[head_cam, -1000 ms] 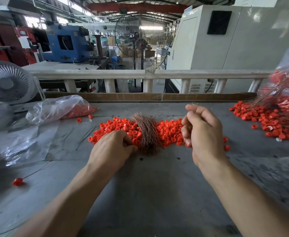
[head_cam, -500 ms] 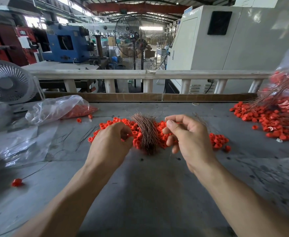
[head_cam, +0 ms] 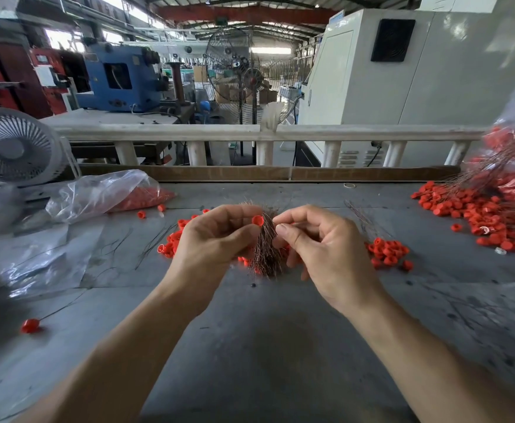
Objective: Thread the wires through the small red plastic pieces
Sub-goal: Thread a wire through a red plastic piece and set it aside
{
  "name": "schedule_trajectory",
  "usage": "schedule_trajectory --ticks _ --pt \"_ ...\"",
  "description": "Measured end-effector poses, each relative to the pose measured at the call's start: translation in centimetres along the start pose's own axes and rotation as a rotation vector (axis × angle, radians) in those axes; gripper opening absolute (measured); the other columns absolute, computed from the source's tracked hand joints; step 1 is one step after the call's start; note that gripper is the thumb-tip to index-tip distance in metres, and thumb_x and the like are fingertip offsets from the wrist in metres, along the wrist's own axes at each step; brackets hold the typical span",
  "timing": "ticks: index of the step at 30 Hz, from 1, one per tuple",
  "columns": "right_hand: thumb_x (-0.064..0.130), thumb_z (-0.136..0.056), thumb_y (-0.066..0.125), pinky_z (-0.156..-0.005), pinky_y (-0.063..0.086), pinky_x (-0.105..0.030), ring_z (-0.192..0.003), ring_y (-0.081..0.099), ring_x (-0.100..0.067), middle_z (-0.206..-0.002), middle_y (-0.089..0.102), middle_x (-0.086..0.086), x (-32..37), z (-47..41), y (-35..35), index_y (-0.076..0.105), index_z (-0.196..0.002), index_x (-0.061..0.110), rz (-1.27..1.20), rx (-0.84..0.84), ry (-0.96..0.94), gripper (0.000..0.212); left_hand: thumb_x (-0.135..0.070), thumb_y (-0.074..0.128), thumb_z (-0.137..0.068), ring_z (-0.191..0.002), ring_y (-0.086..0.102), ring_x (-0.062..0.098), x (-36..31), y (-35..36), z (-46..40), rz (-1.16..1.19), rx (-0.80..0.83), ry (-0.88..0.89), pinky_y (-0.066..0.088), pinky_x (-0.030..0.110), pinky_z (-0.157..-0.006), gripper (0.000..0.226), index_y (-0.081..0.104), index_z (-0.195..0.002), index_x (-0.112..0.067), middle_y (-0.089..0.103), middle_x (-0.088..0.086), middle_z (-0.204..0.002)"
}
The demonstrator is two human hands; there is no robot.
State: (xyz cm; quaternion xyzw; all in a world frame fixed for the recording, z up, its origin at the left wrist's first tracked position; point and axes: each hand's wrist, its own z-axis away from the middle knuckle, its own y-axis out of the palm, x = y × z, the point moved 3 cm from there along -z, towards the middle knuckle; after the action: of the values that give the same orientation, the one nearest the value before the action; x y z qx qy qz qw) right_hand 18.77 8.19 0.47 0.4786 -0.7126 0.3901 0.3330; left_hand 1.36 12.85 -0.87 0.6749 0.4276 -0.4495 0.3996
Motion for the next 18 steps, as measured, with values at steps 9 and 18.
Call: schedule_trajectory --ticks 9,18 --pt "0.015 -0.095 0.071 -0.064 0.051 -0.017 -0.07 0.068 -0.007 -0.078 0.074 0.007 0.0 -0.02 0.2 0.074 -0.091 0.026 0.069 0.026 -0.044 0.012 -0.021 0.074 -0.084 -0.085 0.068 0.021 0.1 -0.08 0.0 -0.036 0.076 0.014 0.058 0.035 -0.079 0.029 0.077 -0.113 -0.019 0.074 0.009 -0.096" --pt "0.018 -0.096 0.07 -0.071 0.06 -0.035 -0.077 0.071 -0.013 -0.08 0.074 0.006 -0.39 0.01 0.32 0.073 -0.091 0.029 0.068 0.021 -0.042 0.012 -0.02 0.072 -0.085 -0.081 0.061 0.026 -0.22 0.37 0.26 -0.061 0.086 0.031 0.058 0.037 -0.079 0.027 0.079 -0.111 -0.023 0.066 0.024 -0.092"
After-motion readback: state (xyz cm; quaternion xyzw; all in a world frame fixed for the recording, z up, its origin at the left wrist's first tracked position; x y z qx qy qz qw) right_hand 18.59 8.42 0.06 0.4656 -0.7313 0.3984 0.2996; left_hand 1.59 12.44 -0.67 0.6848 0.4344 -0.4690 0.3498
